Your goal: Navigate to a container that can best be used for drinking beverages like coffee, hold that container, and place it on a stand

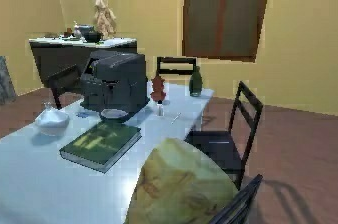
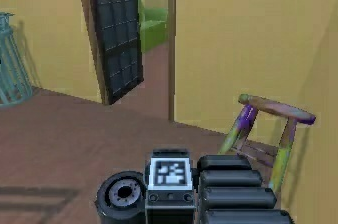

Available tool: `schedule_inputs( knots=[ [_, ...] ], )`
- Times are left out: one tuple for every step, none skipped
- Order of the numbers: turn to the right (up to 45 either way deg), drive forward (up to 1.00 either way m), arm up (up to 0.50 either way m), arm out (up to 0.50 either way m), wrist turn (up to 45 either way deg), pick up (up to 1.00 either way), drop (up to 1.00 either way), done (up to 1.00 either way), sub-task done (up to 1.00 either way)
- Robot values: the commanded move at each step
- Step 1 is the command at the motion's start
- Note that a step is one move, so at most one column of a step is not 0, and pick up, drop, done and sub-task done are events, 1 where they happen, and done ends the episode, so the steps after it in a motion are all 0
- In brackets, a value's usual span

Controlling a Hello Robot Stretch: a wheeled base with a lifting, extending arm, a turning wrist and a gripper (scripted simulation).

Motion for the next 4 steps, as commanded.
schedule_inputs(
  knots=[
    [45.0, 0.00, 0.00, 0.00, 0.0, 0.00, 0.00, 0.00, 0.00],
    [24.0, 0.00, 0.00, 0.00, 0.0, 0.00, 0.00, 0.00, 0.00],
    [0.0, 0.50, 0.00, 0.00, 0.0, 0.00, 0.00, 0.00, 0.00],
    [15.0, 0.00, 0.00, 0.00, 0.0, 0.00, 0.00, 0.00, 0.00]
  ],
)
